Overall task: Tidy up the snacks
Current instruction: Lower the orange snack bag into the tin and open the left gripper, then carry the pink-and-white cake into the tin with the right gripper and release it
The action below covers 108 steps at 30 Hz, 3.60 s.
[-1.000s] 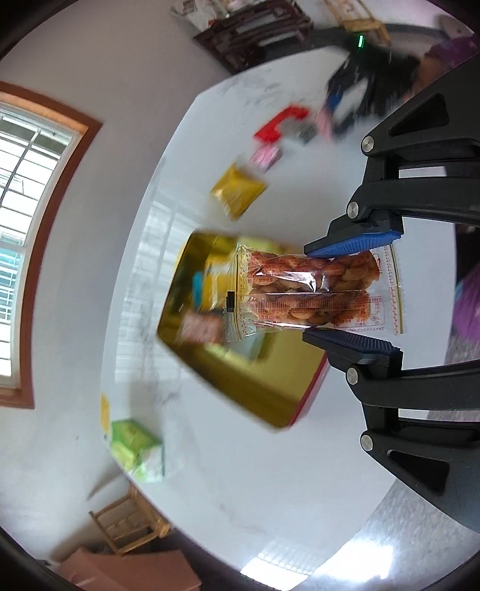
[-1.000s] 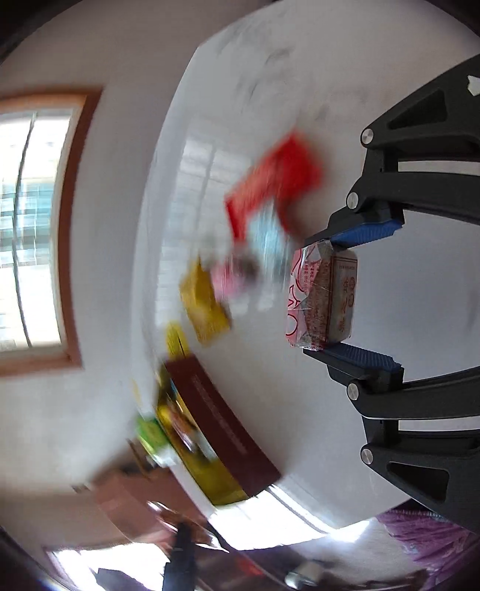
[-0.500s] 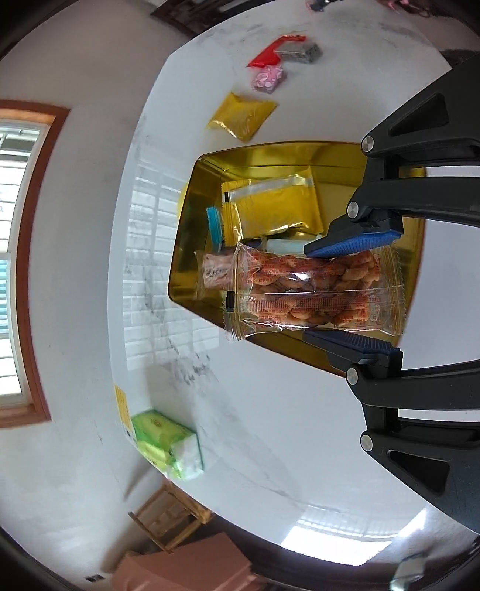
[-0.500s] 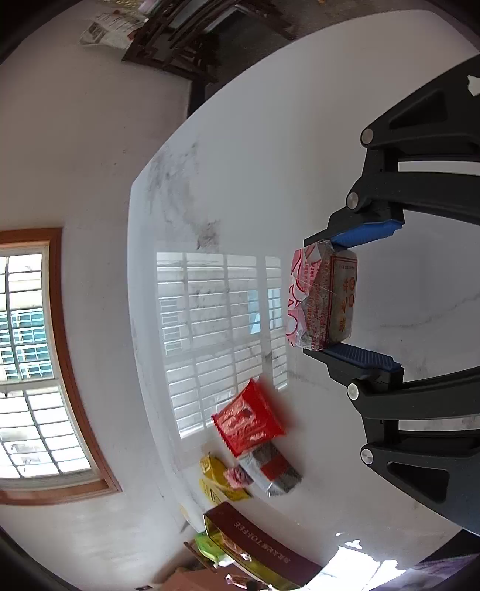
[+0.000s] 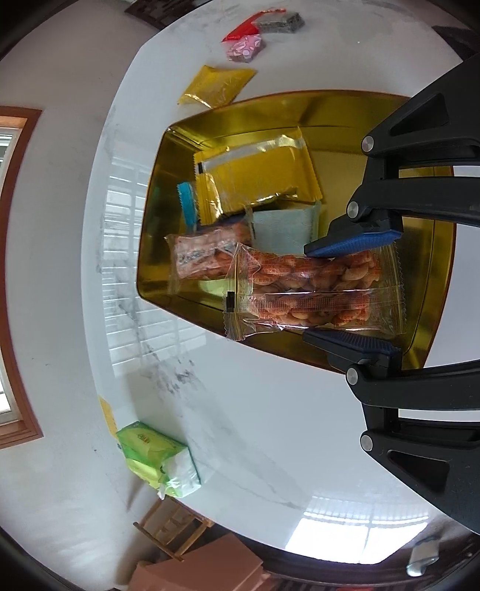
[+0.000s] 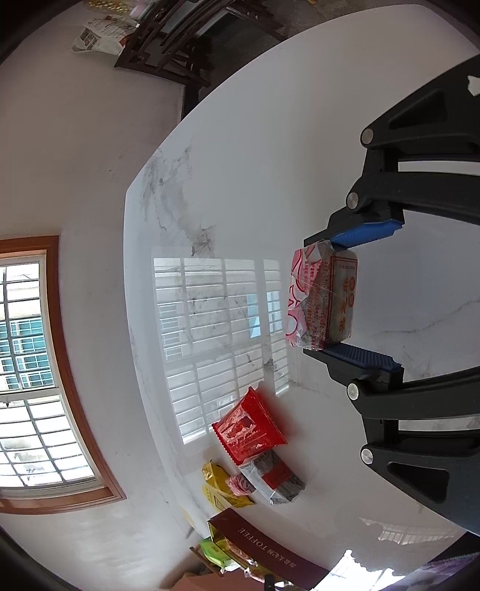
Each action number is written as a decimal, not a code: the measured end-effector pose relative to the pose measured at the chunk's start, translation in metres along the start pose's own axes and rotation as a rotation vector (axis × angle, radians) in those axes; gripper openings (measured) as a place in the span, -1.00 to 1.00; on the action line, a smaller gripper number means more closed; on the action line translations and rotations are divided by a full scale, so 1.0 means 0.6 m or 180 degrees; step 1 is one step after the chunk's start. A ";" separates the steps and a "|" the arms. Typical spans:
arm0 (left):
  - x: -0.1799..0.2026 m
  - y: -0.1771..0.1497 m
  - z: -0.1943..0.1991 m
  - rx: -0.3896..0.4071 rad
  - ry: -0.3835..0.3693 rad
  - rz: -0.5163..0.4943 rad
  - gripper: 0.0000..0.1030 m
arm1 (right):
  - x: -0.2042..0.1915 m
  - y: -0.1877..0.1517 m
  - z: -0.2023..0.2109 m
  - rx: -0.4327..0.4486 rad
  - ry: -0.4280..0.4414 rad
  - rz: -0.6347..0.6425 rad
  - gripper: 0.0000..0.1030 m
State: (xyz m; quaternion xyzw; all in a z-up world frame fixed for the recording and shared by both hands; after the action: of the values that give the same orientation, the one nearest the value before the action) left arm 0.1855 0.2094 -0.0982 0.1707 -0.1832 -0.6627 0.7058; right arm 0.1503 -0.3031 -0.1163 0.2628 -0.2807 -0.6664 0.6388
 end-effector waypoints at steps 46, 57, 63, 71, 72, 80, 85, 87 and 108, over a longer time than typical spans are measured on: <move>0.049 -0.057 0.097 0.0816 0.0574 -0.0087 0.28 | 0.004 -0.004 -0.020 -0.0177 -0.0147 -0.0019 -0.13; 0.049 -0.080 0.147 0.1061 0.0390 0.0088 0.29 | -0.133 0.039 0.025 0.0031 0.0180 0.0331 -0.13; 0.039 -0.089 0.168 0.1156 0.0355 0.0192 0.29 | -0.311 0.087 0.076 0.0264 0.0710 0.0793 -0.13; 0.009 -0.104 0.182 0.1187 0.0407 0.0301 0.29 | -0.548 0.118 0.095 0.0273 0.1430 0.1263 -0.13; 0.005 -0.105 0.182 0.1181 0.0423 0.0308 0.29 | -0.566 0.118 0.094 0.0267 0.1464 0.1302 -0.13; -0.027 -0.121 0.176 0.1133 0.0358 0.0413 0.29 | -0.619 0.111 0.066 0.0120 0.1600 0.1273 -0.13; -0.027 -0.125 0.165 0.1098 0.0323 0.0412 0.29 | -0.642 0.113 0.050 0.0044 0.1582 0.1328 -0.13; -0.025 -0.126 0.162 0.1085 0.0303 0.0416 0.29 | -0.665 0.114 0.042 0.0017 0.1597 0.1431 -0.13; -0.006 -0.100 0.159 0.1134 0.0425 0.0202 0.29 | -0.776 0.172 -0.092 -0.0300 0.1269 0.1673 -0.10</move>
State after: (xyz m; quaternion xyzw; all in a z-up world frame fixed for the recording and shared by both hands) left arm 0.0867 0.2095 -0.0439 0.3308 -0.2557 -0.5843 0.6955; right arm 0.2830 0.1574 -0.0859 0.2768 -0.1773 -0.4265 0.8426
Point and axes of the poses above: each gripper's, at about its wrist camera, not at the fingertips, and z roughly against the way its jaws point, x to its right, y to its top, the point moved 4 cm from there along -z, roughly the way its jaws point, and after that the axes turned 6 degrees about -y, right-handed, at the moved point
